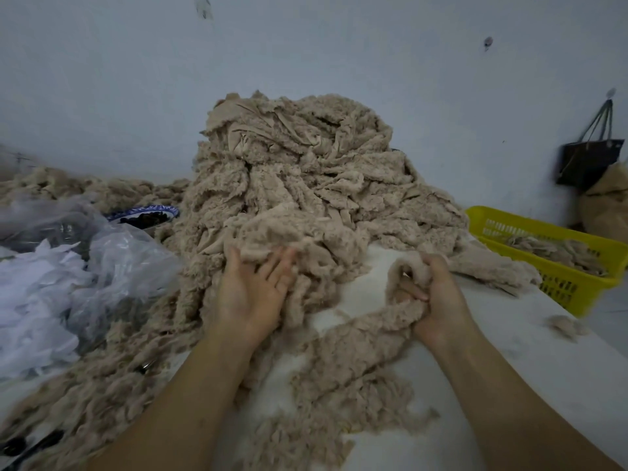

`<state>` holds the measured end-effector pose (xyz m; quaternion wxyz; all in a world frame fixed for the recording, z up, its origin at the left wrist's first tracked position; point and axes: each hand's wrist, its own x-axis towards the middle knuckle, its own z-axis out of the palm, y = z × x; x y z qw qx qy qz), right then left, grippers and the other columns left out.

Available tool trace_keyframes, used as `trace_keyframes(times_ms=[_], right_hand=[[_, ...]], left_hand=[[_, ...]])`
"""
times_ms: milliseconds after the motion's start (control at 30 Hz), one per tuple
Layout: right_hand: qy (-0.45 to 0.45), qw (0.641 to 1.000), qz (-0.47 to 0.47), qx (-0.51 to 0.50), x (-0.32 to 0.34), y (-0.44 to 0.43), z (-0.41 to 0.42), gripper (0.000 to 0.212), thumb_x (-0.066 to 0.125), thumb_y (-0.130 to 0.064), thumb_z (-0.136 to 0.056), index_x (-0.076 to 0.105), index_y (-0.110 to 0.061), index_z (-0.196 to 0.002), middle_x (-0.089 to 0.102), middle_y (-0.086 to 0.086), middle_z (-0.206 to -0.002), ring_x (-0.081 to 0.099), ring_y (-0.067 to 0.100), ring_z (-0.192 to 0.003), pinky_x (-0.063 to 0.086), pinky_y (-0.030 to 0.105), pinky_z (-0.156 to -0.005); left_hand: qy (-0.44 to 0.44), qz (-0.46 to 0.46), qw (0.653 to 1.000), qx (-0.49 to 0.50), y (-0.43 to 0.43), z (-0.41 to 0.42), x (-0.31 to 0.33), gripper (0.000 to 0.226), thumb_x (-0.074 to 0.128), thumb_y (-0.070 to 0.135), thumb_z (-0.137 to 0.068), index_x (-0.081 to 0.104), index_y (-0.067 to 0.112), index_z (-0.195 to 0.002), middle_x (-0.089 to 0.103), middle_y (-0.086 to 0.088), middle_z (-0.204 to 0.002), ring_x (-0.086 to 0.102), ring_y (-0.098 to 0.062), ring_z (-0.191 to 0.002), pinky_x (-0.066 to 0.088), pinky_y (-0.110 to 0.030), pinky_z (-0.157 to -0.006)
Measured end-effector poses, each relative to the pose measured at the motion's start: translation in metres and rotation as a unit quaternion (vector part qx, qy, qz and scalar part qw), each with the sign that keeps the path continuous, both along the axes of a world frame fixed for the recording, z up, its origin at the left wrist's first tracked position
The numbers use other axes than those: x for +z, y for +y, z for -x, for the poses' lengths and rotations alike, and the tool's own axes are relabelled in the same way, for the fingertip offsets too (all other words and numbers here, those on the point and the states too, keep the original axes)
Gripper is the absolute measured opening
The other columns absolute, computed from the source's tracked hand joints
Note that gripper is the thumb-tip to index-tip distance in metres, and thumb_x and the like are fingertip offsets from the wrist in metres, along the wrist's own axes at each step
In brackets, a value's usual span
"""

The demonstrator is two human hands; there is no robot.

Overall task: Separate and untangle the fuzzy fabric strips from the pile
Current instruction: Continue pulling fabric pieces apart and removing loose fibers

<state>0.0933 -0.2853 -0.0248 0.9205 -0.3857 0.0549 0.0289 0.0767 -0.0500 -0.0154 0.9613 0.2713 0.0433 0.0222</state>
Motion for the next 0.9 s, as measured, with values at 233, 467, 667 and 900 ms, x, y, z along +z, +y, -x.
trace_keyframes(times_ms=[233,467,667,900], right_hand=[[-0.164,0.854,0.478,-0.123,-0.008,0.034,0.014,0.017,0.052,-0.027,-0.101,0.051,-0.025,-0.084,0.025,-0.014,-0.070,0.044,0.014,-0.044,0.027,0.013,-0.038],[-0.197,0.809,0.543,-0.106,-0.010,0.041,0.016,0.046,0.038,-0.019,-0.106,0.033,-0.004,-0.149,0.041,-0.013,-0.116,0.034,0.004,-0.110,0.039,0.013,-0.073],[-0.340,0.642,0.687,-0.021,-0.014,0.048,0.022,0.032,0.041,-0.026,-0.097,0.059,-0.015,-0.122,0.032,-0.014,-0.146,0.057,0.012,-0.092,0.053,0.037,-0.076],[-0.399,0.628,0.664,0.071,-0.018,0.056,0.031,0.038,0.047,-0.039,-0.100,0.053,-0.040,-0.138,0.021,-0.047,-0.144,0.045,-0.015,-0.119,0.047,0.018,-0.092]], left_hand=[[0.031,-0.444,0.891,0.094,-0.031,0.010,-0.007,0.034,0.055,0.041,-0.099,0.066,0.009,-0.100,0.077,-0.007,-0.083,0.072,-0.016,-0.062,0.053,-0.022,-0.048],[-0.041,-0.664,0.727,0.168,-0.032,0.016,-0.009,0.054,0.049,0.060,-0.095,0.061,0.022,-0.057,0.062,0.007,-0.051,0.058,-0.013,-0.048,0.051,-0.029,-0.051],[-0.073,-0.505,0.859,-0.032,-0.051,0.016,-0.006,0.051,0.065,0.065,-0.075,0.070,0.021,-0.102,0.075,0.006,-0.086,0.072,-0.006,-0.080,0.055,-0.019,-0.070],[0.077,-0.100,0.991,-0.039,-0.024,0.003,-0.008,0.034,0.047,0.025,-0.104,0.061,-0.004,-0.114,0.069,-0.015,-0.090,0.070,-0.023,-0.081,0.062,-0.031,-0.065]])
